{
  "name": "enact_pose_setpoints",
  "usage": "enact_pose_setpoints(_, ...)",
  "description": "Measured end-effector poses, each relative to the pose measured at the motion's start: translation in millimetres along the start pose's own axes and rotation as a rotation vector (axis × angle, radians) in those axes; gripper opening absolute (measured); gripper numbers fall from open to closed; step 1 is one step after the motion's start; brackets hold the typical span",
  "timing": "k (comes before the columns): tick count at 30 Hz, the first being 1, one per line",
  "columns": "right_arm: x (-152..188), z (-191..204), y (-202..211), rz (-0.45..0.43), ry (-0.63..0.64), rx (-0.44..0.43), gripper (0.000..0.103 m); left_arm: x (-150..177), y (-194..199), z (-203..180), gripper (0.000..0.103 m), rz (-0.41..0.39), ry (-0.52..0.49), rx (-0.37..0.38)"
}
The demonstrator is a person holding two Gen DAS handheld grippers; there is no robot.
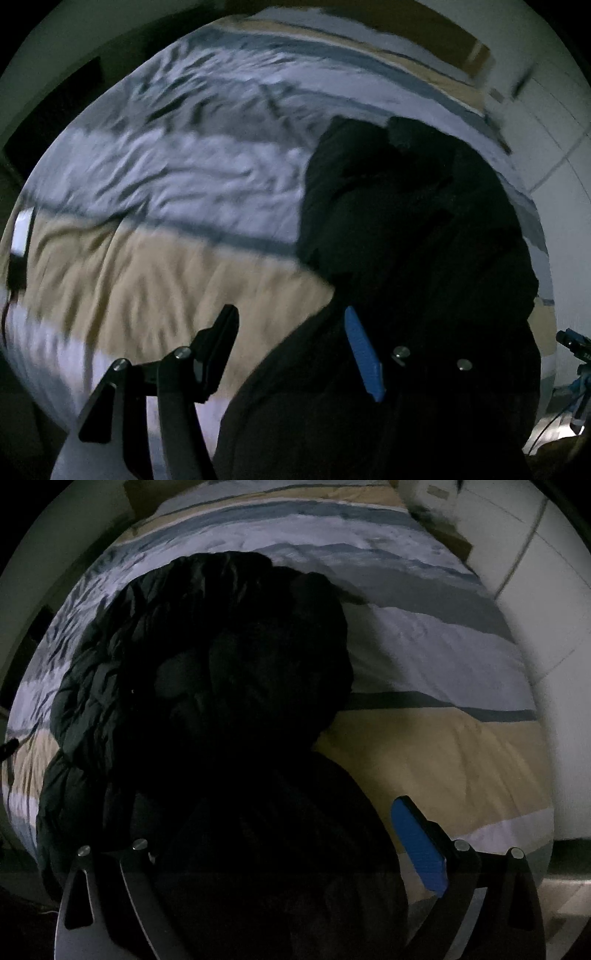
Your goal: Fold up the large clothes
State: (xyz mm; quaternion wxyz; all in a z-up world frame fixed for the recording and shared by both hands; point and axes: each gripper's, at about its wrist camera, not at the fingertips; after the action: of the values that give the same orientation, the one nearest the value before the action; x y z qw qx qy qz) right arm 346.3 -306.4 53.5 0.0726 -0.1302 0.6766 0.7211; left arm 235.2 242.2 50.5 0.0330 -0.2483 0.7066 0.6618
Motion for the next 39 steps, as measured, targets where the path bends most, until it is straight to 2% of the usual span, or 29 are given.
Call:
enact_pose_setpoints(4,8.8,-8.2,-1.7,0.013,0.029,-0.008,0.098,37.2,3.5,17.6,0.058,0.065,0.035,-0.029)
enact_pose_setpoints(9,21.6,-18.7,-4.1,0.044,0.006,0.019,0.099,72.6,-4.5,41.7,0.058,0.148,0.073,-0.002)
enact_pose_setpoints(15,33.3,-31.8,-8.9,0.091,-0.03,0.077,0.099,100.6,-22.2,52.9,0.058,0.227,0.076,0.12)
enact_pose_setpoints(21,45.7,-41.6,-15.3,0.145,-0.047,0.125,0.099,124.8,-52.4,70.1,0.058,0.293,0.164,0.243)
enact_pose_setpoints(25,52.9,-50.5,-13.0,0.158,-0.066,0.129,0.099,135.9,-67.4,74.9,0.058,0.33,0.201,0.313)
enact_pose_setpoints(30,68.1,-69.5,-13.5,0.169,-0.111,0.121,0.099,144.0,-71.1,65.4,0.058,0.372,0.186,0.387)
enact_pose_setpoints(33,82.3,-83.8,-20.6,0.183,-0.144,0.087,0.099,147.2,-73.3,59.8,0.058,0.379,0.176,0.398)
enact_pose_setpoints(39,106.8,-106.7,-39.7,0.222,-0.166,0.022,0.099,154.0,-74.5,49.2,0.059,0.348,0.152,0.346)
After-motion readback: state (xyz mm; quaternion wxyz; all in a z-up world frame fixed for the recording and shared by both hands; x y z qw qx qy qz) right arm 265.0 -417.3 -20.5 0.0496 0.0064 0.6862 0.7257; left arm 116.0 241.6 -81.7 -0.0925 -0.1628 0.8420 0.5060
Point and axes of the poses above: each gripper's, at about its wrist camera, not at the fingertips, and y roughly against the way its jaws point, z to its left, x to its underside, and after that the axes turned 4 degrees about -y, right-handed
